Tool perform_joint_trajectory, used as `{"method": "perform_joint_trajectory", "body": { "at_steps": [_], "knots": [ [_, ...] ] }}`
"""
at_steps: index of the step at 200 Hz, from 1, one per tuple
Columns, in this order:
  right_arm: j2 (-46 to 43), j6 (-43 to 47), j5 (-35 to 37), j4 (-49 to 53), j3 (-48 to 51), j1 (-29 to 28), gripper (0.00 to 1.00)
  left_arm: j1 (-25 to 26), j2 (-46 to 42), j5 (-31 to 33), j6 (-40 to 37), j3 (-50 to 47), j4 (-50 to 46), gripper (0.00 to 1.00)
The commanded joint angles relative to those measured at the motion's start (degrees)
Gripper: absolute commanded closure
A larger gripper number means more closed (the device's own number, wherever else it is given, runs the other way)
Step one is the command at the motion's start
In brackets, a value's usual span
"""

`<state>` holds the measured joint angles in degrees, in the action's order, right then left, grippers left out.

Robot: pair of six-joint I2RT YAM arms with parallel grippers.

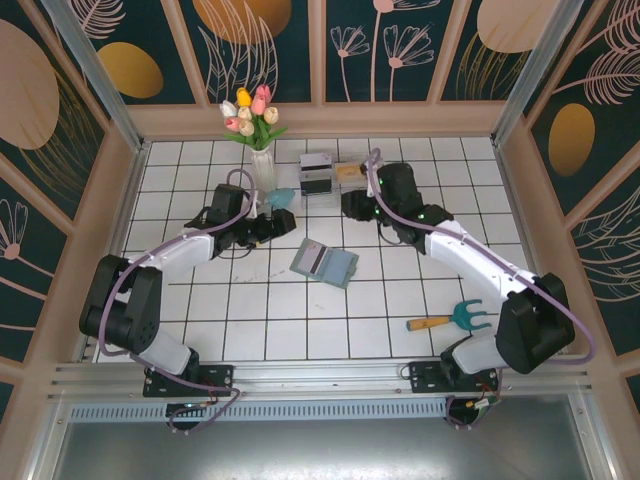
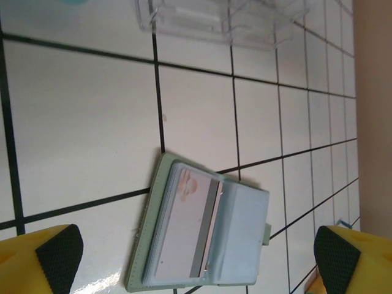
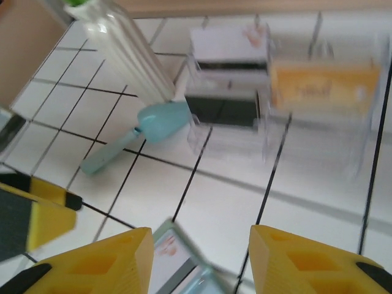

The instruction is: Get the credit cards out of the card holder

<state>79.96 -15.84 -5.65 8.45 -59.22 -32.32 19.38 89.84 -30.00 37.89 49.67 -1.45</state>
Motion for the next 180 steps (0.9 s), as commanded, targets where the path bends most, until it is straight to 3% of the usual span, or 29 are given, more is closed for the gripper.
{"method": "perform_joint_trajectory", "body": {
  "at_steps": [1,35,59,130,180],
  "knots": [
    [-3.0,-21.8,3.9,1.6,5.9,-3.1,0.52,1.3,1.4,1.1,0.1,-1.1,2.4,0.02],
    [-4.2,-40.8,0.5,-5.4,14.8,-6.2,0.53,3.7,2.9,0.9,0.4,-1.8,2.6,0.03],
    [-2.0,-46.8,-1.6,-8.8,16.6,-9.5,0.53,4.7,4.6,0.9,0.5,-1.8,2.1,0.08],
    [12.2,-47.4,-8.4,-10.6,13.5,-13.1,0.53,5.5,8.0,1.2,1.2,-1.1,1.2,0.23],
    [11.5,-42.0,-4.1,-0.5,14.6,-11.6,0.54,5.4,8.0,1.6,1.3,-1.1,1.4,0.24]
  ]
}}
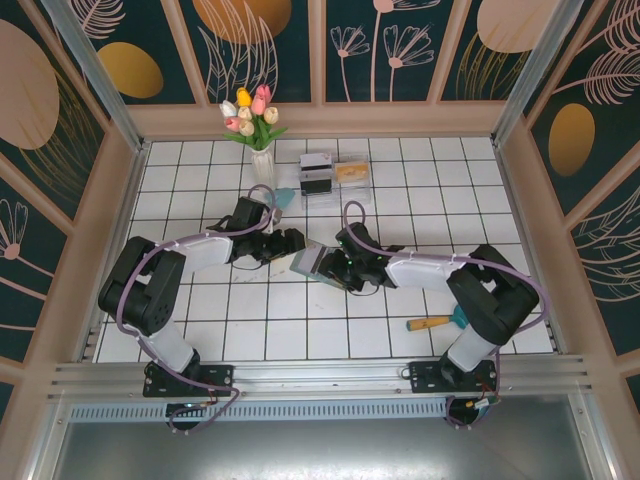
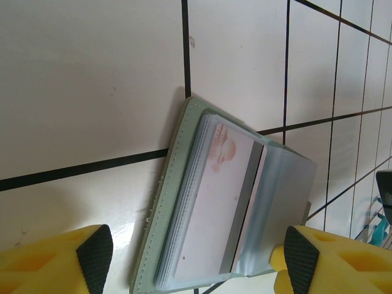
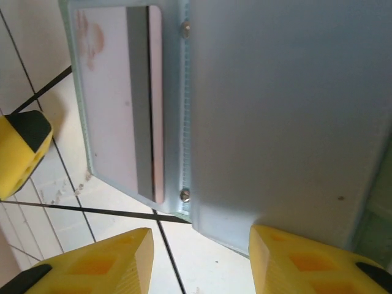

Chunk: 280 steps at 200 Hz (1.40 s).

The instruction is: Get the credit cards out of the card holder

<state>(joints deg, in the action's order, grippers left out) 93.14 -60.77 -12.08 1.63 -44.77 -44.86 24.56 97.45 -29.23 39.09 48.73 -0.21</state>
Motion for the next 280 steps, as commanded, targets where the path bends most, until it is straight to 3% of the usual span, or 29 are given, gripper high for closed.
{"method": "perform_joint_trajectory", "body": {
  "at_steps": [1,64,82,100,114,138,167,211,280],
  "knots": [
    [-1.8,3.0,2.5,6.5,0.2,0.9,0.54,0.3,0.4,0.8,0.1,-0.2,0.2,0.24],
    [-6.5,5.1,8.7,9.9,1.7,2.4,0.53,0.5,0.0,-0.5,0.4,-0.9,0.5,0.30],
    [-8.9,5.4,8.4,5.9,1.4,2.1,0.41,0.9,-0.2,-1.5,0.2,-1.2,0.6,0.37],
    [-10.4,2.8,3.9,-3.9,4.3,1.9,0.39,1.7,-0.4,-1.8,0.3,-1.4,0.3,0.49],
    [-9.5,0.4,0.7,-10.1,6.0,1.9,0.42,2.3,-0.7,-1.8,0.7,-1.7,0.4,0.57],
    [-5.5,-1.6,-2.3,-16.0,6.3,1.9,0.56,3.4,-0.5,-2.6,1.0,-1.9,0.9,0.69],
    [-3.0,-1.7,-2.7,-16.5,5.2,2.0,0.66,4.4,0.4,-3.3,0.7,-1.3,0.7,0.81],
    [-1.3,-0.6,-2.5,-15.3,5.2,3.2,0.73,4.6,2.4,-4.0,-0.6,0.0,-0.5,0.89],
    [1.0,2.0,-1.5,-12.3,3.3,4.2,0.79,5.2,5.2,-4.1,-2.8,3.5,-4.0,0.93]
  ]
}}
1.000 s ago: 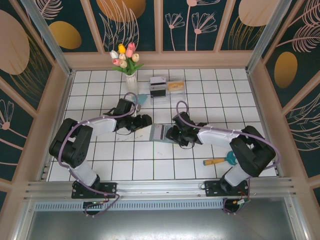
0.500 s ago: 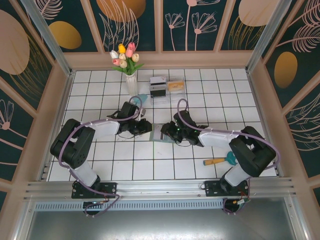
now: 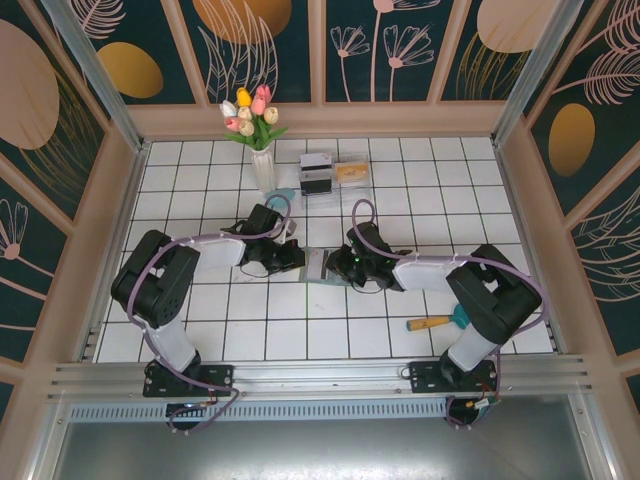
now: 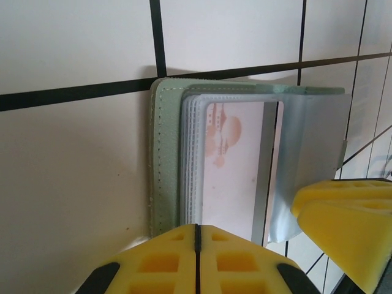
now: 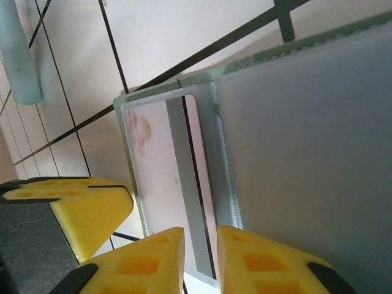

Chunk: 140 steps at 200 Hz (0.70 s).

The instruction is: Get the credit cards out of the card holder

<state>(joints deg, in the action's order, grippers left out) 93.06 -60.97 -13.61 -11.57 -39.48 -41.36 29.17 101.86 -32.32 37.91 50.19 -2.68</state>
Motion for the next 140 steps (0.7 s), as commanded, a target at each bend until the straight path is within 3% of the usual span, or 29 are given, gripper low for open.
{"method": "perform_joint_trajectory", "body": {
  "at_steps": [1,56,140],
  "knots": [
    [1.2,2.2,-0.1,0.9,-2.0,0.7,0.79,0.6,0.8,-1.0,-1.6,2.1,-1.5,0.93],
    [2.0,3.5,0.1,0.3,-2.3,0.9,0.83,0.7,-0.5,3.3,-0.6,2.3,-1.1,0.96],
    [4.5,4.1,-1.4,-1.1,-2.2,0.9,0.83,0.7,0.7,0.6,0.2,1.8,0.4,0.96]
  ]
}}
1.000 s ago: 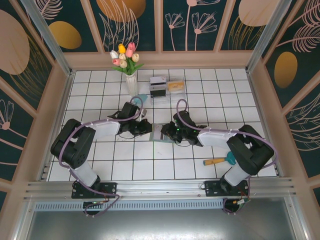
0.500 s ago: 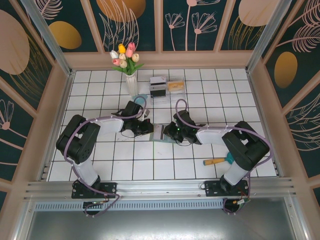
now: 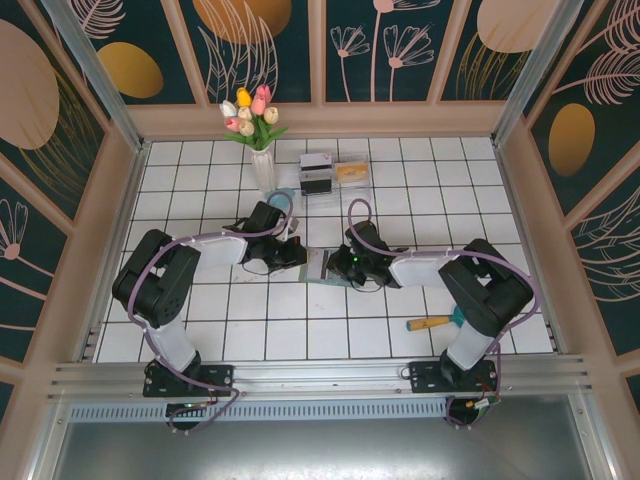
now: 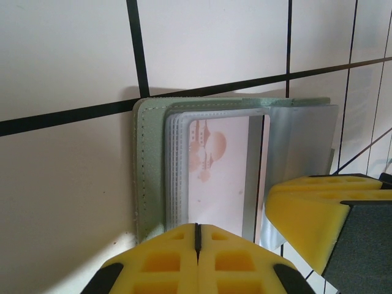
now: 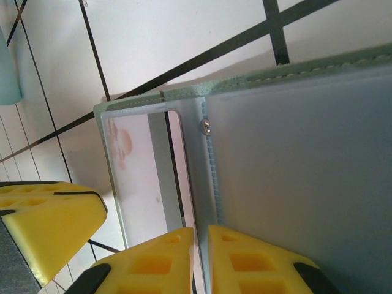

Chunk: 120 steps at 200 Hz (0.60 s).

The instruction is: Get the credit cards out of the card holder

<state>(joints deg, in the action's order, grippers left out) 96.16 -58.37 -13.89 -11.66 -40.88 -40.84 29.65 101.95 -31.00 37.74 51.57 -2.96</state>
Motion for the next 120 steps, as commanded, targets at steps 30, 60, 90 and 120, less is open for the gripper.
{"method": "perform_joint_trajectory", "body": {
  "at_steps": [30,60,90,120],
  "knots": [
    [1.9,1.7,-1.3,-0.9,-0.9,0.4,0.83,0.2,1.3,-1.4,0.1,0.1,0.6,0.96],
    [2.4,1.9,-1.7,-1.0,-1.1,0.5,0.83,0.2,1.8,-1.1,-0.6,0.2,-0.4,0.96],
    [2.9,2.5,-2.2,-1.0,-1.3,0.5,0.84,0.2,2.6,-1.1,-0.9,-0.3,-0.9,0.96],
    [3.2,3.3,-3.5,-1.8,-1.4,0.5,0.84,0.2,2.9,-0.6,-1.4,-0.8,-1.6,0.96]
  ]
}}
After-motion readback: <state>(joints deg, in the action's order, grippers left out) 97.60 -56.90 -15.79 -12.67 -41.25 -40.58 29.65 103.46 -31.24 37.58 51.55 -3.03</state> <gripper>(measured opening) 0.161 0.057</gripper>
